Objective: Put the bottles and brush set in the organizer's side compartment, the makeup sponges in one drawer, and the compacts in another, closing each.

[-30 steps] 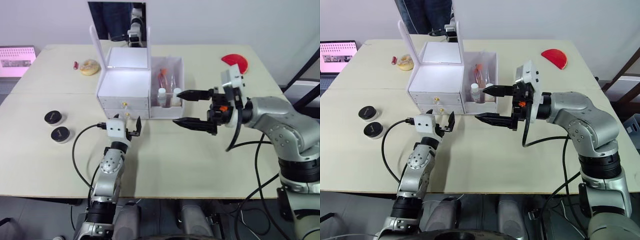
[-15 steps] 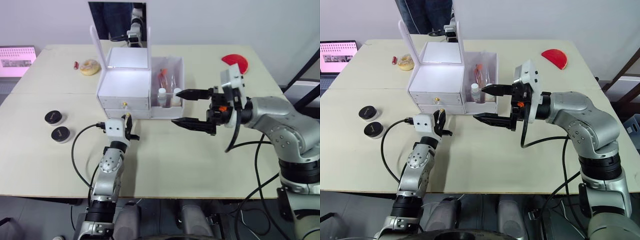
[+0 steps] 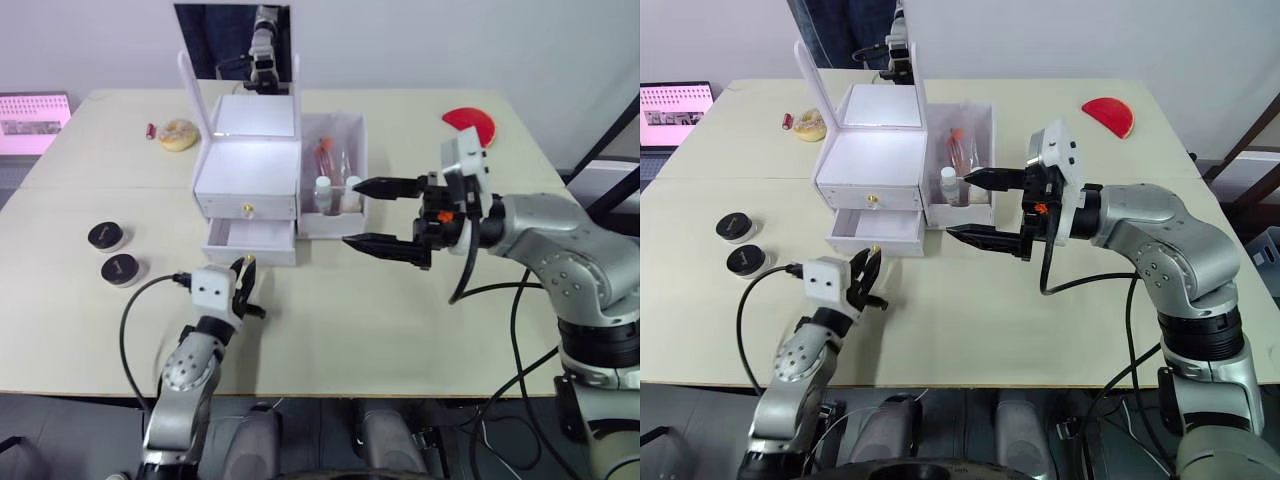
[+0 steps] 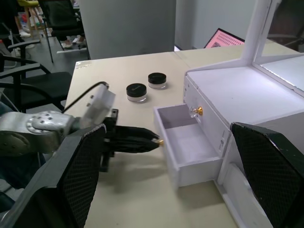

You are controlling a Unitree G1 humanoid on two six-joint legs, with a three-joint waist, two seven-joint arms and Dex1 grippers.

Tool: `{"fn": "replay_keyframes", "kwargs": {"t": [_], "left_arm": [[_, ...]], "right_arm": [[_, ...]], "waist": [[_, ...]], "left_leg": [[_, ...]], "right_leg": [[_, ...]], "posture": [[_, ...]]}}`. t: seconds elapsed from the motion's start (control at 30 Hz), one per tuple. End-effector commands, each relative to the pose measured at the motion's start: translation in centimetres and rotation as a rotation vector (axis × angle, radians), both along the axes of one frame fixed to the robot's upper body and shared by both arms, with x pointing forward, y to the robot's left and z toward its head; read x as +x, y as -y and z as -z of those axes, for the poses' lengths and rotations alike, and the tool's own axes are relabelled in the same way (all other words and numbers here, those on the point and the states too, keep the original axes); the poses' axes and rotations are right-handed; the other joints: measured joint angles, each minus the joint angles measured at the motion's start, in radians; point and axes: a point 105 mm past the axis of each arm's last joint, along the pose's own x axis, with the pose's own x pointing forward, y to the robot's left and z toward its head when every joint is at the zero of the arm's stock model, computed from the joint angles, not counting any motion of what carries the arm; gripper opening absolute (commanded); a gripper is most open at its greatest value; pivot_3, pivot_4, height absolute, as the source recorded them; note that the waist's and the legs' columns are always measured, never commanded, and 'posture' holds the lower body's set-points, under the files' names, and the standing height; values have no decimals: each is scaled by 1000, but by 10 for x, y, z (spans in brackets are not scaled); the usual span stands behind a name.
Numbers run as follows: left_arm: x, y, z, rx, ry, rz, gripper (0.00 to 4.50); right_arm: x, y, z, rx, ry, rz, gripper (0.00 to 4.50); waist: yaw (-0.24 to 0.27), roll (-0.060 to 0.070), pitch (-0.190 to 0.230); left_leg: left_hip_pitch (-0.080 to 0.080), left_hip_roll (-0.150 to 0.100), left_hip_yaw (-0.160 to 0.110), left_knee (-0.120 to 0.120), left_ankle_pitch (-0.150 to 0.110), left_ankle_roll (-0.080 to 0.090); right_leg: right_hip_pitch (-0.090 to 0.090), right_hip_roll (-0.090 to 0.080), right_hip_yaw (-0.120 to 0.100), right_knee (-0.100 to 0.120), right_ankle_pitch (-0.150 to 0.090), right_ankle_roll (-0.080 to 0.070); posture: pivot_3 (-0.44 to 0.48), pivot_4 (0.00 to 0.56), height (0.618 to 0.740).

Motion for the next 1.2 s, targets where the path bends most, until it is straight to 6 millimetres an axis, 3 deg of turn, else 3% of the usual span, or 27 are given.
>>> {"fn": "replay_keyframes", "kwargs": {"t": [0.03,0.2,0.57,0.6,0.63,0.8,0.97,1.07,1.17,1.2], "left_arm": [[-17,3,-14,-3,22,55,321],[-28,0,-12,3,-7,54,321],[-25,-4,-6,1,-27,28,321],[-25,-5,-7,-5,-24,25,1355],[-25,-5,-8,-7,-21,23,1718],[-29,-10,-13,-2,-14,11,4415],[-40,-18,-21,9,-14,-1,4467],[-56,-28,-32,14,-26,21,4467],[-70,-48,-42,19,-61,60,4467],[-75,-72,-46,42,-92,76,4467]], "right_arm": [[-4,1,-8,-2,48,-5,4500],[-2,1,-8,-6,48,-5,4500],[2,2,-8,-11,60,13,4500],[2,2,-8,-12,60,15,4500],[2,2,-8,-13,61,17,4500],[3,2,-7,-12,61,17,4500],[4,5,-8,-13,61,19,4500],[4,15,-7,-22,59,41,4500],[6,35,-4,-35,47,101,4500],[8,51,0,-47,37,150,4500]], "waist": [[1,0,0],[0,0,0],[0,0,0],[0,0,0],[0,0,0],[-2,0,0],[-1,0,0],[-3,0,1],[0,-1,1],[0,1,2]], "left_leg": [[0,0,0,0,0,0],[-1,0,0,0,0,0],[-1,0,0,0,0,0],[-1,0,0,0,0,0],[-1,0,0,0,0,0],[-1,0,0,0,0,0],[-1,0,0,-1,0,0],[-2,0,0,-1,0,0],[-2,0,0,-1,0,0],[-2,0,0,-1,0,0]], "right_leg": [[0,0,0,0,-1,1],[-1,0,0,0,-2,3],[-1,0,0,0,-1,2],[-1,0,0,0,-1,2],[-1,0,0,0,-1,2],[-1,0,0,0,-2,3],[-2,0,0,0,-2,3],[-3,0,0,-1,-2,3],[-3,0,0,-1,-3,3],[-3,0,0,-1,-3,3]], "posture": [[0,150,739],[0,150,739],[0,150,739],[0,150,739],[0,150,739],[0,150,739],[0,150,739],[0,150,739],[0,150,739],[0,150,739]]}}
